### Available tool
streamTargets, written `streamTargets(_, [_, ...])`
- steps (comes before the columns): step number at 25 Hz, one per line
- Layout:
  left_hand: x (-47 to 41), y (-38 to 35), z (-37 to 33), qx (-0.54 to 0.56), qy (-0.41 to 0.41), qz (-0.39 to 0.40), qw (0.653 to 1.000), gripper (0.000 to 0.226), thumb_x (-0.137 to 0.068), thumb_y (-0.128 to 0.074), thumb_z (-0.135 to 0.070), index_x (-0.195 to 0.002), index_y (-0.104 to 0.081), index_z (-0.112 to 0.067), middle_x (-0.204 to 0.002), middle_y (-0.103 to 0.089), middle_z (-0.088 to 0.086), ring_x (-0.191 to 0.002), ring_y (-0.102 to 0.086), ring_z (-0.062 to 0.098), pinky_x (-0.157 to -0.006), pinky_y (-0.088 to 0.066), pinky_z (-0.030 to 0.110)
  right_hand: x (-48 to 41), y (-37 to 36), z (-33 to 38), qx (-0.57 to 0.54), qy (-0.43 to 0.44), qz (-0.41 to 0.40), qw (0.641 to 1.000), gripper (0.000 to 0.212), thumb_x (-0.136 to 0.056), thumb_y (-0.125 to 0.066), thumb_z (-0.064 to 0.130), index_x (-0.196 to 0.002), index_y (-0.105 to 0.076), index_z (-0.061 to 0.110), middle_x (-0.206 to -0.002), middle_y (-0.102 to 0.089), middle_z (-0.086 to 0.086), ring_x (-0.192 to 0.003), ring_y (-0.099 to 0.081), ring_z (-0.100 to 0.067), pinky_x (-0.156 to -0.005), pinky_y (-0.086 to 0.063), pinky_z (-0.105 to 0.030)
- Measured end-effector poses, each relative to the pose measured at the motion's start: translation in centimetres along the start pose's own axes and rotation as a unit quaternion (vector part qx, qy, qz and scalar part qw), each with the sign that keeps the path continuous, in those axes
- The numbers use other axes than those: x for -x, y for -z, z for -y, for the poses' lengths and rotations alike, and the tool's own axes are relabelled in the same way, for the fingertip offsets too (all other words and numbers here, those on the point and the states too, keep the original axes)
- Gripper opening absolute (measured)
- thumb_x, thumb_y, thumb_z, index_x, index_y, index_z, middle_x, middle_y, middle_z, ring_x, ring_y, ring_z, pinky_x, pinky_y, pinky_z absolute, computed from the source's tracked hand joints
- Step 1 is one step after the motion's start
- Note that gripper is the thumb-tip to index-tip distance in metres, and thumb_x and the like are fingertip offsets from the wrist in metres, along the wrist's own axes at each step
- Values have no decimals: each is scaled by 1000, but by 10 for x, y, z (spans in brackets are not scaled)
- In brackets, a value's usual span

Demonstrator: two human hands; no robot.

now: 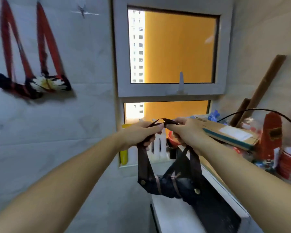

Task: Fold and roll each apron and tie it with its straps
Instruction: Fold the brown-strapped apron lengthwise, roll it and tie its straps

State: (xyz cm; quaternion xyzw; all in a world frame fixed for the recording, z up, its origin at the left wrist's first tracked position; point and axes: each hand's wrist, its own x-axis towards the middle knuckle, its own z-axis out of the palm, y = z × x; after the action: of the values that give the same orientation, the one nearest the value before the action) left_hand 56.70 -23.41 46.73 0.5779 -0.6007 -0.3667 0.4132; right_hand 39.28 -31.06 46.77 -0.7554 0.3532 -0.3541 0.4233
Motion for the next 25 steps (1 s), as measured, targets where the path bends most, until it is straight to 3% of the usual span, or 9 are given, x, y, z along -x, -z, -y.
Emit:
streamTargets(4, [16, 67, 3, 5, 4, -70, 998, 42, -96, -55, -45, -113, -62, -7, -77, -59, 4, -54, -44, 12, -58, -44, 27, -41, -48, 26, -98, 34, 69, 992, 11, -92, -63, 23, -96, -66, 12, -58, -47, -3, -40, -33, -11, -38, -25, -22])
streamTargets(7, [32, 116, 17, 13, -2, -121, 993, 26, -97, -57, -33, -111, -64, -13, -85, -63, 5, -56, -46, 12, -62, -44, 29, -74, -90, 50, -123, 50, 131, 982, 16, -89, -58, 12, -102, -66, 6, -64, -49, -3, -44, -34, -11, -41, -25, -23])
streamTargets(12, [43, 224, 40, 2, -53, -216, 975, 19, -96, -59, -19, -113, -65, -12, -85, -67, -1, -56, -49, 13, -63, -47, 29, -139, -173, 102, -158, 73, 212, 962, 33, -83, -57, 4, -113, -68, 13, -73, -52, 0, -53, -39, -12, -46, -29, -23])
streamTargets(16, [29, 298, 41, -14, -78, -244, 966, 18, -96, -59, -21, -111, -66, -14, -82, -65, -1, -57, -49, 12, -61, -46, 27, -191, -214, 140, -216, 79, 186, 955, 19, -87, -52, -2, -102, -59, 9, -90, -65, -12, -58, -43, -15, -50, -31, -25])
streamTargets(22, [-11, 372, 25, -15, -111, -276, 955, 21, -94, -59, -31, -90, -64, -11, -72, -56, 3, -59, -47, 15, -62, -43, 27, -267, -239, 188, -236, 154, 110, 953, 11, -87, -52, 0, -90, -56, 9, -87, -73, -13, -54, -47, -15, -51, -35, -26])
streamTargets(25, [-42, 402, 6, -30, -154, -310, 938, 15, -93, -60, -27, -96, -67, -14, -76, -62, -1, -58, -49, 12, -59, -45, 27, -305, -238, 216, -224, 211, 64, 949, 10, -86, -52, 4, -82, -56, 12, -86, -74, -13, -52, -47, -14, -50, -36, -25])
